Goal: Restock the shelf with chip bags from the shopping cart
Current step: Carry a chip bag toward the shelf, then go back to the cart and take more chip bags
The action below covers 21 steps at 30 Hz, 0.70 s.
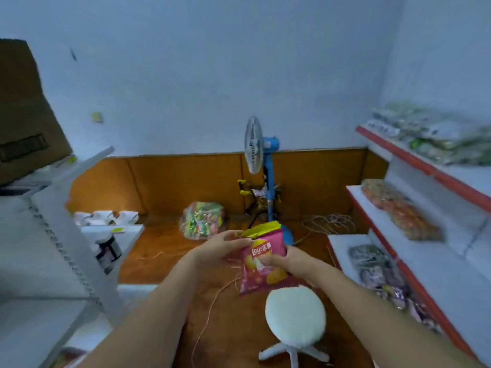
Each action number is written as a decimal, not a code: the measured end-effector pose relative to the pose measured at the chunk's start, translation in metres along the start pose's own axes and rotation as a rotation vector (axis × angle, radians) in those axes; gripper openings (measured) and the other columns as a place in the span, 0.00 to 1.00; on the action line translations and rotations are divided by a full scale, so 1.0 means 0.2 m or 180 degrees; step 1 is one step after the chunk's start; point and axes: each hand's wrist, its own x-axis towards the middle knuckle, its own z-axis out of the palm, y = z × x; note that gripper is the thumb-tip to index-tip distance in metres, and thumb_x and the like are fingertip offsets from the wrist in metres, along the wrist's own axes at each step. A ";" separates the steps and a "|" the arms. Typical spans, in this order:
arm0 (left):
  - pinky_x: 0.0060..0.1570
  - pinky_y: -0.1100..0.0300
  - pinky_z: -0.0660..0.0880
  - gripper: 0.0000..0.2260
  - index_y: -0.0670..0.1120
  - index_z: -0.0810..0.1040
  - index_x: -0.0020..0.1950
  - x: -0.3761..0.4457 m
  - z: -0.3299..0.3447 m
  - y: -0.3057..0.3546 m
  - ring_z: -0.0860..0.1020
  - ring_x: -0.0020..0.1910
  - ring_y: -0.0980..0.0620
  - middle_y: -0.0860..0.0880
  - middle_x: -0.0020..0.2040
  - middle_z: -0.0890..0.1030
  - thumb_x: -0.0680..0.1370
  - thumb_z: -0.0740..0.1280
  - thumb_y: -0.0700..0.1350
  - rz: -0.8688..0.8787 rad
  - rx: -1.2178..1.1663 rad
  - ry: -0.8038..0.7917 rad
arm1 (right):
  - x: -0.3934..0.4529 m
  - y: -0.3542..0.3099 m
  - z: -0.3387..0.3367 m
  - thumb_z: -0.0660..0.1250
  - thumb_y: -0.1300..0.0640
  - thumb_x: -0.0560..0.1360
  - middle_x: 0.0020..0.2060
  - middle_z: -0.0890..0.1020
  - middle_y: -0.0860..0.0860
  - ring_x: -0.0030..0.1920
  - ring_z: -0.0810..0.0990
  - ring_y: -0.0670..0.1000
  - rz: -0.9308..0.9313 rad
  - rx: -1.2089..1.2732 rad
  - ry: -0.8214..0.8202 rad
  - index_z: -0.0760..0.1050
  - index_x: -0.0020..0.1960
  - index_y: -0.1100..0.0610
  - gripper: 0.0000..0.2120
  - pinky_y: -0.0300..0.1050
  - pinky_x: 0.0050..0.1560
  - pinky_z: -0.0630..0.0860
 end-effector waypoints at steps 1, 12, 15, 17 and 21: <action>0.59 0.42 0.78 0.35 0.50 0.71 0.68 0.03 0.09 0.05 0.82 0.56 0.44 0.43 0.62 0.79 0.65 0.79 0.56 0.0056 -0.0107 -0.0100 | -0.07 0.01 -0.06 0.78 0.39 0.63 0.51 0.85 0.47 0.52 0.85 0.50 -0.0013 0.0286 0.0306 0.75 0.61 0.47 0.30 0.47 0.51 0.82; 0.35 0.69 0.80 0.13 0.46 0.75 0.56 0.28 1.16 0.18 0.84 0.33 0.57 0.42 0.49 0.83 0.79 0.66 0.55 0.0235 0.0075 -0.1336 | -0.58 0.50 -0.43 0.71 0.29 0.62 0.55 0.84 0.46 0.55 0.84 0.50 0.0237 0.1567 0.2444 0.76 0.61 0.42 0.32 0.53 0.61 0.78; 0.33 0.65 0.80 0.08 0.48 0.76 0.53 0.37 1.45 0.17 0.84 0.33 0.55 0.47 0.45 0.85 0.78 0.68 0.51 0.0351 0.0223 -0.1697 | -0.72 0.70 -0.58 0.68 0.27 0.63 0.57 0.84 0.46 0.55 0.83 0.49 0.0502 0.1583 0.2806 0.73 0.65 0.43 0.35 0.50 0.59 0.79; 0.44 0.55 0.83 0.15 0.47 0.75 0.60 0.47 1.69 0.15 0.86 0.44 0.46 0.45 0.49 0.86 0.76 0.72 0.49 0.0387 0.0307 -0.1867 | -0.83 0.82 -0.70 0.68 0.34 0.70 0.52 0.85 0.48 0.48 0.85 0.49 0.0666 0.1619 0.3081 0.75 0.62 0.48 0.27 0.45 0.49 0.82; 0.48 0.50 0.83 0.29 0.50 0.75 0.59 0.73 2.20 0.09 0.86 0.46 0.48 0.48 0.49 0.86 0.64 0.79 0.60 0.0565 0.0885 -0.1851 | -0.96 1.23 -1.02 0.74 0.33 0.61 0.50 0.86 0.49 0.49 0.85 0.52 0.0897 0.1820 0.3437 0.77 0.56 0.50 0.30 0.53 0.55 0.81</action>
